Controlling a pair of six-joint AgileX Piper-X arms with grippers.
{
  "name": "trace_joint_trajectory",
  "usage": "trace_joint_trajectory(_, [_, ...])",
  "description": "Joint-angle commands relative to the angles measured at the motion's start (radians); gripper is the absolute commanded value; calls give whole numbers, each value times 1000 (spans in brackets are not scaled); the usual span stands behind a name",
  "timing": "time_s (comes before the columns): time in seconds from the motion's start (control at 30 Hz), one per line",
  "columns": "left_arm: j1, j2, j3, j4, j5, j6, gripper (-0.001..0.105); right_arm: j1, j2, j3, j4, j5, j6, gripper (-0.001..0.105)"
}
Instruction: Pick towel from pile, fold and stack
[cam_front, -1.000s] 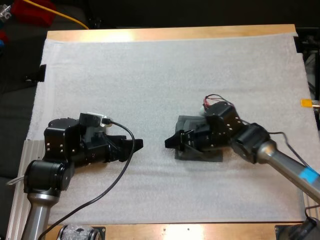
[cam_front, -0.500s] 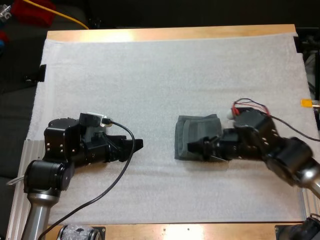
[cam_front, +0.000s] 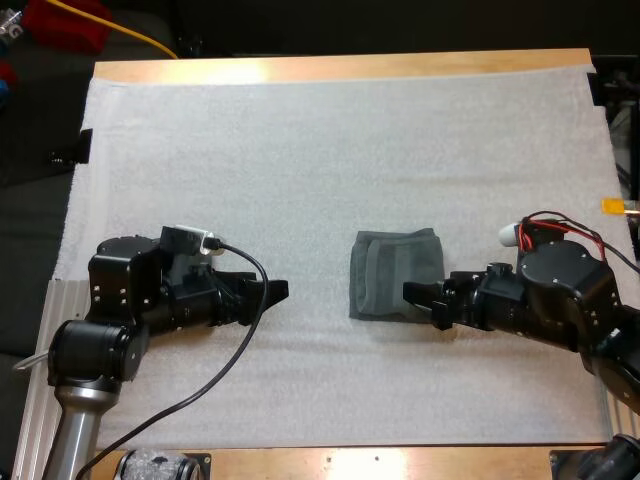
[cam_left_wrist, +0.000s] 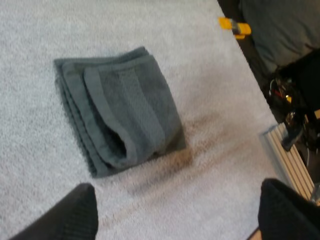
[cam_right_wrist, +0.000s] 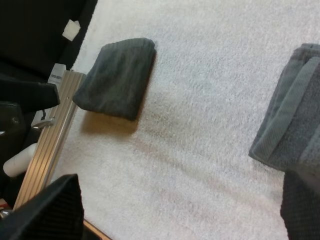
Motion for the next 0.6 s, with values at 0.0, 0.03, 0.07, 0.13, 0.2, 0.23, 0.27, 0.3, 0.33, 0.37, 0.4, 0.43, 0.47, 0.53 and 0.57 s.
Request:
trace_joint_trajectory(0.0, [0,-3,1,-3,8,6,65,-2,-5,-8,3,7,-3,78])
trace_joint_trajectory(0.03, [0,1,1,-3,1,6,67,-2,-5,-8,3,7,-3,78])
trace_joint_trajectory(0.07, [-3,6,3,-6,-5,6,71,-2,-5,-8,3,7,-3,78])
trace_joint_trajectory(0.13, [-6,21,6,-18,-9,6,73,-2,-5,-8,3,13,-3,78])
trace_joint_trajectory(0.2, [-5,53,5,-32,-9,2,72,-2,-5,-8,20,62,-3,78])
trace_joint_trajectory(0.23, [-5,64,5,-35,-9,2,72,-2,-5,-8,25,78,-3,78])
trace_joint_trajectory(0.27, [-5,83,5,-41,-9,0,72,-2,-5,-8,33,105,-3,78])
trace_joint_trajectory(0.3, [-5,101,5,-42,-9,1,72,-2,-5,-8,37,118,-3,78])
trace_joint_trajectory(0.33, [-5,115,5,-41,-9,1,72,-2,-5,-8,38,120,-3,78])
trace_joint_trajectory(0.37, [-5,132,5,-43,-9,1,72,-2,-5,-8,38,120,-3,78])
trace_joint_trajectory(0.4, [-5,152,5,-52,-9,1,72,-2,-5,-8,38,120,-3,78])
trace_joint_trajectory(0.43, [-9,160,5,-57,-9,1,72,-2,-5,-8,38,120,-3,78])
trace_joint_trajectory(0.47, [-18,180,5,-79,-9,-4,72,-2,-5,-8,38,120,-3,78])
trace_joint_trajectory(0.53, [-43,213,5,-120,-9,-17,72,-2,-5,-8,38,120,-3,78])
trace_joint_trajectory(0.57, [-65,236,5,-146,-10,-27,72,-2,-5,-8,38,120,-3,78])
